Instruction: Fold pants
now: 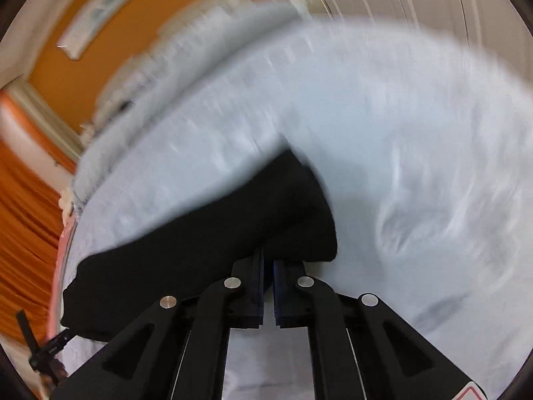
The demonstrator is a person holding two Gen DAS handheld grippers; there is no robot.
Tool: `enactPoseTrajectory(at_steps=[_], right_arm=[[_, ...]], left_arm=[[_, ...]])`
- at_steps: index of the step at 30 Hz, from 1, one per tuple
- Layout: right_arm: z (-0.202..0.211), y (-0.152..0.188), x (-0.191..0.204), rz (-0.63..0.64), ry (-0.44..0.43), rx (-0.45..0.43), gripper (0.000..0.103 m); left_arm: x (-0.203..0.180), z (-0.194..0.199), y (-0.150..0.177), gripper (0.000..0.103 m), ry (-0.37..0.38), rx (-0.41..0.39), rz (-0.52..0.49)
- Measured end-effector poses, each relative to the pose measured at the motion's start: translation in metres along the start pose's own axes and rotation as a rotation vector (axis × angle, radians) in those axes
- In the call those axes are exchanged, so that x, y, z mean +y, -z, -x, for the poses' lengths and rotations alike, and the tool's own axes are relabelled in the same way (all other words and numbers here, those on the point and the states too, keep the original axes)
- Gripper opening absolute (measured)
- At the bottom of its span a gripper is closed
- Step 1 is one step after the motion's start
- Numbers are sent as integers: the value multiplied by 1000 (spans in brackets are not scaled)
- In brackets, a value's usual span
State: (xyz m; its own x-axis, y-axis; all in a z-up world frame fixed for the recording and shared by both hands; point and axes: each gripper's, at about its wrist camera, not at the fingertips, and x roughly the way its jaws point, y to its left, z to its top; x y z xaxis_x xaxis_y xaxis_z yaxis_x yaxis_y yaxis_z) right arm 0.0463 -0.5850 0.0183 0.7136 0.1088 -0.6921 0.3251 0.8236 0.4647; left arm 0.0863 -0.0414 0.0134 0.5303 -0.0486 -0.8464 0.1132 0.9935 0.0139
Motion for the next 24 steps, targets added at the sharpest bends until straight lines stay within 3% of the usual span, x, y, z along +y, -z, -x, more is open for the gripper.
enactPoseTrajectory(at_steps=[2, 5, 6, 8, 9, 10, 13, 18, 21, 23, 24], right_arm=[[4, -13, -7, 48, 37, -5, 3], [-55, -1, -37, 3, 105, 207, 5], [-51, 2, -36, 6, 87, 162, 6], [-38, 0, -31, -15, 92, 121, 29], [-26, 0, -28, -30, 130, 78, 51], [-20, -1, -27, -23, 163, 42, 52], [-7, -9, -14, 4, 141, -16, 52], [-46, -14, 3, 81, 143, 78, 52], [-65, -13, 2, 102, 212, 110, 50], [-65, -11, -2, 101, 211, 104, 9], [-57, -7, -8, 73, 171, 106, 10]], left_arm=[[6, -5, 0, 92, -17, 18, 13], [11, -7, 7, 92, 1, 38, 44], [12, -7, 8, 92, 4, 36, 41], [12, -7, 10, 92, 2, 33, 32], [12, -6, 10, 92, 8, 29, 30], [10, -6, 9, 92, 15, 26, 28], [2, -2, 6, 92, 40, 7, 26], [-17, 7, -1, 92, 82, -22, -6], [-26, 9, -3, 92, 89, -29, -33], [-29, 9, -4, 92, 97, -29, -38], [-31, 10, -4, 92, 99, -29, -41]])
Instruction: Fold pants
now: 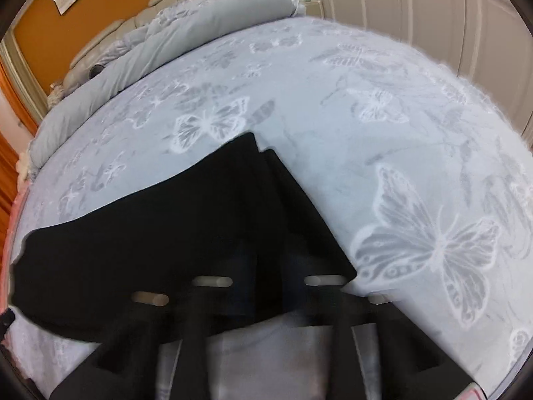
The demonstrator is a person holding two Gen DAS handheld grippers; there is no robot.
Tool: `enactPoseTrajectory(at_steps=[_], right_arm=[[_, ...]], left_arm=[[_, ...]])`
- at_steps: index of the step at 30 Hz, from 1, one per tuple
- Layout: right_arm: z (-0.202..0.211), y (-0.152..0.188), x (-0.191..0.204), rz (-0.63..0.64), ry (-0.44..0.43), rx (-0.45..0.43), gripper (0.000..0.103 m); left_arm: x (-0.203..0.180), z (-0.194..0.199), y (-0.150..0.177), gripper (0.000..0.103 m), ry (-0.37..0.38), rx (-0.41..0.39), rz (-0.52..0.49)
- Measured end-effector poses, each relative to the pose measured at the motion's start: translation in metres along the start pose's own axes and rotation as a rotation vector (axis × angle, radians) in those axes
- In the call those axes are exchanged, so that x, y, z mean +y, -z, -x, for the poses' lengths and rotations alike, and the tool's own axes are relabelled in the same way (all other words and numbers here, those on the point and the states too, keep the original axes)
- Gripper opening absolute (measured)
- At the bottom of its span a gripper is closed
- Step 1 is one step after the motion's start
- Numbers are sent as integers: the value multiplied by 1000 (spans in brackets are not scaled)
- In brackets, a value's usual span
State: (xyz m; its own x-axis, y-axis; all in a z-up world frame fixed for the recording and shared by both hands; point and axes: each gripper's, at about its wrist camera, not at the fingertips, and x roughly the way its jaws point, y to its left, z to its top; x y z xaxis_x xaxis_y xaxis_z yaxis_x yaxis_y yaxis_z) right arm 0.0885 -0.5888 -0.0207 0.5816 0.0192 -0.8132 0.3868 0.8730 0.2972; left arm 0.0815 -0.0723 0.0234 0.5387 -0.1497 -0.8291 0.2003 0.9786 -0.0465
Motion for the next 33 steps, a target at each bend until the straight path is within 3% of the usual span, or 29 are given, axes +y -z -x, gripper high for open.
enactPoseTrajectory(at_steps=[4, 5, 7, 8, 9, 11, 12, 13, 15, 17, 19, 20, 21, 22, 24, 27, 33], right_arm=[[46, 3, -6, 30, 0, -115, 8], [43, 2, -12, 22, 4, -104, 8], [9, 3, -25, 30, 56, 22, 11], [6, 5, -28, 34, 42, 2, 12], [11, 4, -28, 32, 34, -18, 17], [30, 1, -27, -7, 47, -46, 38], [39, 0, -26, -18, 68, -79, 58], [46, 0, -25, -6, 89, -105, 64], [41, -4, -26, -1, 139, -95, 64], [22, -6, -29, 2, 163, -18, 64], [6, -4, -31, -14, 140, 20, 64], [8, -3, -30, -19, 128, 1, 59], [8, -3, -29, -29, 91, 3, 29], [12, -5, -27, -66, 51, 7, 21], [23, -9, -13, -50, 77, -18, 18], [58, -18, 24, -35, 0, -75, 17], [122, -32, 168, 125, -247, -152, 16]], left_arm=[[-6, -3, 1, 92, 13, 6, 3], [-7, -4, 2, 92, 14, 9, 3], [-7, -2, 3, 92, 6, 8, 3], [-6, -1, 3, 92, 5, 4, 3], [-4, 1, 3, 92, 4, -1, 5], [0, 1, 3, 92, -7, -5, 9], [3, 1, 4, 92, -15, -4, 13], [7, 0, 3, 92, -21, -3, 21], [14, 0, 4, 92, -26, -3, 36], [23, 2, 4, 92, -38, -11, 44], [35, 4, 3, 92, -47, -20, 48], [41, 5, 1, 92, -49, -28, 53], [50, 6, -1, 92, -50, -41, 57], [57, 6, -3, 92, -54, -49, 61], [72, 7, -7, 92, -54, -72, 77], [100, 10, -15, 92, -38, -103, 119], [150, 18, -19, 92, 34, -163, 188]])
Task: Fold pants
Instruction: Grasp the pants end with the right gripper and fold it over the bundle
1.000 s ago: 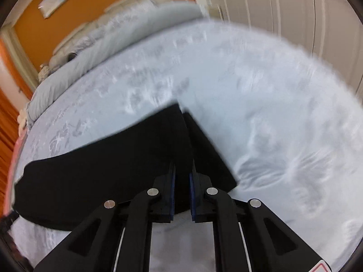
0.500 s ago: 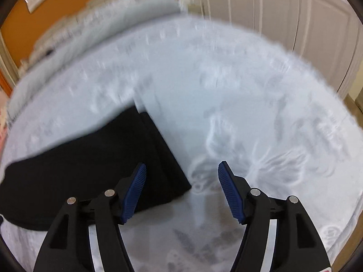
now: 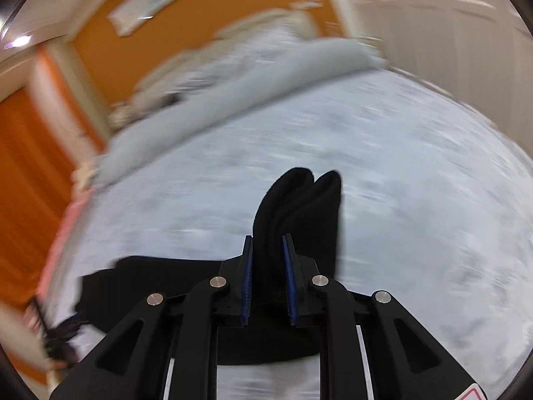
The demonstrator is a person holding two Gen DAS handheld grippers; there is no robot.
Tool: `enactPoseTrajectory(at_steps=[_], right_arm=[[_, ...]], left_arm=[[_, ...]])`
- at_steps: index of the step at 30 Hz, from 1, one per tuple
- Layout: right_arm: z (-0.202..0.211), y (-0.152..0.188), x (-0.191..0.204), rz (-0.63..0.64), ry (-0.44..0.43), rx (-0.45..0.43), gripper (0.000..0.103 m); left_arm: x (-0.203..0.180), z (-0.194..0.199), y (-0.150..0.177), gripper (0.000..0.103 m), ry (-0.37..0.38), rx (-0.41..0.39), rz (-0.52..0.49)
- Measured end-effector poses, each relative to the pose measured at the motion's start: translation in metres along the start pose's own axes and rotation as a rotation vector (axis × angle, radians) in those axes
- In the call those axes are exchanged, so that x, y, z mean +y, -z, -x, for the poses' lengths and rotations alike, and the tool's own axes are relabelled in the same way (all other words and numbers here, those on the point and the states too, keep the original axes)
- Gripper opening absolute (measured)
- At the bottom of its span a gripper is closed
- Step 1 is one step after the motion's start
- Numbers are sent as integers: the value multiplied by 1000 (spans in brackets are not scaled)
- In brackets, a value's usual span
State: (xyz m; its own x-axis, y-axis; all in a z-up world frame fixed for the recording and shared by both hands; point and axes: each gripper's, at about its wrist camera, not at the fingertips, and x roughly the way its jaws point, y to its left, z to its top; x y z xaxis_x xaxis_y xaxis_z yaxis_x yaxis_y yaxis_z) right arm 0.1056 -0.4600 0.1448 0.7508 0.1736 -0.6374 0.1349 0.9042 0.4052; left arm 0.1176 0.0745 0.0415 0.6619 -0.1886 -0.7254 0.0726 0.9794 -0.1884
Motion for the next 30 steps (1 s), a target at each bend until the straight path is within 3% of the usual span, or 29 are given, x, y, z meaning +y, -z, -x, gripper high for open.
enactPoseTrajectory(at_steps=[5, 6, 8, 11, 14, 15, 17, 18, 19, 21, 23, 26, 27, 28, 30], right_arm=[[-37, 6, 143, 174, -165, 47, 13], [-48, 10, 165, 195, -193, 61, 3], [-78, 24, 210, 230, -260, 114, 0], [-121, 54, 251, 289, -239, 189, 0], [-150, 75, 271, 342, -164, 235, 1], [-150, 79, 272, 358, -142, 230, 6], [-145, 92, 271, 465, -2, 212, 33], [-141, 100, 270, 524, 59, 193, 54], [-140, 110, 267, 594, 116, 182, 57], [-145, 127, 258, 671, 147, 228, 57], [-156, 146, 247, 687, 125, 288, 57], [-179, 161, 245, 693, 127, 308, 57], [-186, 163, 241, 674, 120, 319, 50], [-191, 163, 238, 639, 104, 329, 29], [-196, 157, 233, 559, 82, 329, 14]], left_arm=[[40, 5, -4, 92, 59, 0, 98], [46, 7, -5, 92, 55, -7, 111], [56, 12, -5, 92, 40, -25, 121], [71, 17, -5, 92, 4, -44, 145], [78, 15, -5, 92, 26, -28, 173], [78, 15, -4, 92, 34, -24, 176], [73, 16, -3, 92, 47, -23, 161], [67, 16, -3, 92, 47, -25, 140], [64, 16, -3, 92, 45, -24, 124], [55, 16, -1, 92, 39, -24, 94], [48, 14, 2, 92, 24, -20, 64], [47, 11, 4, 92, 8, -14, 54], [49, 10, 3, 92, 12, -9, 62], [51, 9, 3, 92, 11, -5, 73], [56, 7, 3, 92, 13, -2, 91]])
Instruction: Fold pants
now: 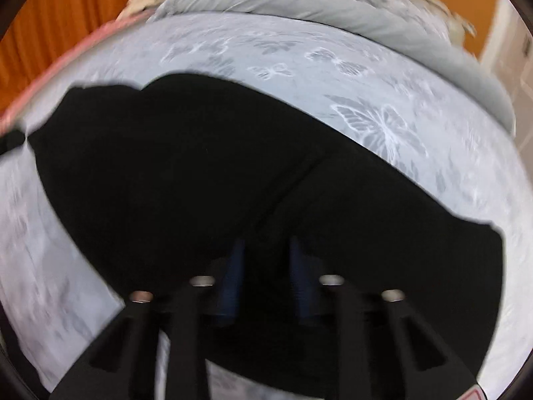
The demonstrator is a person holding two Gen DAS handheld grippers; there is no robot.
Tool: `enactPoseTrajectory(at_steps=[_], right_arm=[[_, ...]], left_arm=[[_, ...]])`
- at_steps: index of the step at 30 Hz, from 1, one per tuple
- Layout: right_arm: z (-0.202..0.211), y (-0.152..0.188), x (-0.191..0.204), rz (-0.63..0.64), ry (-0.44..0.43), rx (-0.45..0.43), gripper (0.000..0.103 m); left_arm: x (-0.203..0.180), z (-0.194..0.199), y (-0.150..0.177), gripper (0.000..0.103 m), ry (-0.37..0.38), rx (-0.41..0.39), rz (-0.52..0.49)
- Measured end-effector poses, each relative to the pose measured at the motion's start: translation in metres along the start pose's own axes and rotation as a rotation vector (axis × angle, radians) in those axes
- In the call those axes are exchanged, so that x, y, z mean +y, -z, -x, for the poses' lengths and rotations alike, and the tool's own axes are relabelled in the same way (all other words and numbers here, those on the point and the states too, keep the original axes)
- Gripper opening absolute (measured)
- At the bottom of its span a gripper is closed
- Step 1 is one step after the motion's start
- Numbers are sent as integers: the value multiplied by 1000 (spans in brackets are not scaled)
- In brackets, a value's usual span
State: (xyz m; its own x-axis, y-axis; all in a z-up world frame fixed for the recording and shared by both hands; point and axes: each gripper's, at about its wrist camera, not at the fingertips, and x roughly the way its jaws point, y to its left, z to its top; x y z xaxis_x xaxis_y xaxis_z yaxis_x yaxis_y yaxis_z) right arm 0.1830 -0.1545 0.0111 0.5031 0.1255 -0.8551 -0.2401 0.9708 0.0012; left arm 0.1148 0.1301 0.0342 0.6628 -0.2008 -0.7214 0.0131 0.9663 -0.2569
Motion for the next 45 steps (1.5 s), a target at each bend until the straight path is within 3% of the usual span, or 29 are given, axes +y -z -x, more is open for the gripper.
enactPoseTrajectory(at_steps=[4, 6, 8, 14, 17, 19, 23, 25, 26, 27, 29, 31, 34, 37, 39, 41, 42, 45], right_arm=[[28, -14, -8, -69, -48, -77, 13], [61, -33, -2, -92, -146, -161, 13], [70, -43, 10, -75, -181, -179, 13], [22, -48, 65, 3, -203, -90, 13], [-23, -24, 85, 17, -232, 11, 18], [-26, -16, 87, 25, -238, 1, 26], [21, -10, 68, -67, -319, -99, 34], [41, -5, 55, -82, -243, -146, 52], [47, 1, 50, -73, -173, -160, 53], [45, 15, 41, -40, -38, -145, 53], [39, 37, 31, -42, 62, -128, 53], [37, 55, 21, -68, 68, -125, 53], [32, 83, 0, -113, 54, -129, 53], [24, 96, -24, -166, 16, -158, 53], [26, 94, -39, -183, -2, -169, 53], [30, 86, -43, -173, 8, -185, 60], [32, 86, -45, -177, 14, -190, 64], [33, 81, -51, -211, -20, -186, 64]], left_arm=[[7, -1, 0, 92, 6, 6, 27], [7, -1, 0, 92, 4, 7, 24], [7, -2, 1, 92, -2, 9, 13], [9, -3, 1, 92, -43, 2, -10], [14, -5, 1, 92, -42, 10, 0], [18, -7, 1, 92, -49, 17, 13], [31, -6, -1, 92, -73, 3, 46], [40, -7, -2, 92, -89, 5, 66], [43, -7, -2, 92, -103, 6, 75], [49, -8, -2, 92, -126, 3, 84], [58, -7, -3, 92, -173, -15, 101], [74, 1, -4, 92, -242, -69, 149], [117, 13, -6, 98, -314, -128, 328], [163, 10, 1, 98, -284, -110, 550], [174, 6, 2, 98, -309, -109, 589], [172, -6, -3, 98, -340, -75, 551], [173, -14, -4, 98, -317, -57, 557], [184, -39, 3, 93, -202, -2, 670]])
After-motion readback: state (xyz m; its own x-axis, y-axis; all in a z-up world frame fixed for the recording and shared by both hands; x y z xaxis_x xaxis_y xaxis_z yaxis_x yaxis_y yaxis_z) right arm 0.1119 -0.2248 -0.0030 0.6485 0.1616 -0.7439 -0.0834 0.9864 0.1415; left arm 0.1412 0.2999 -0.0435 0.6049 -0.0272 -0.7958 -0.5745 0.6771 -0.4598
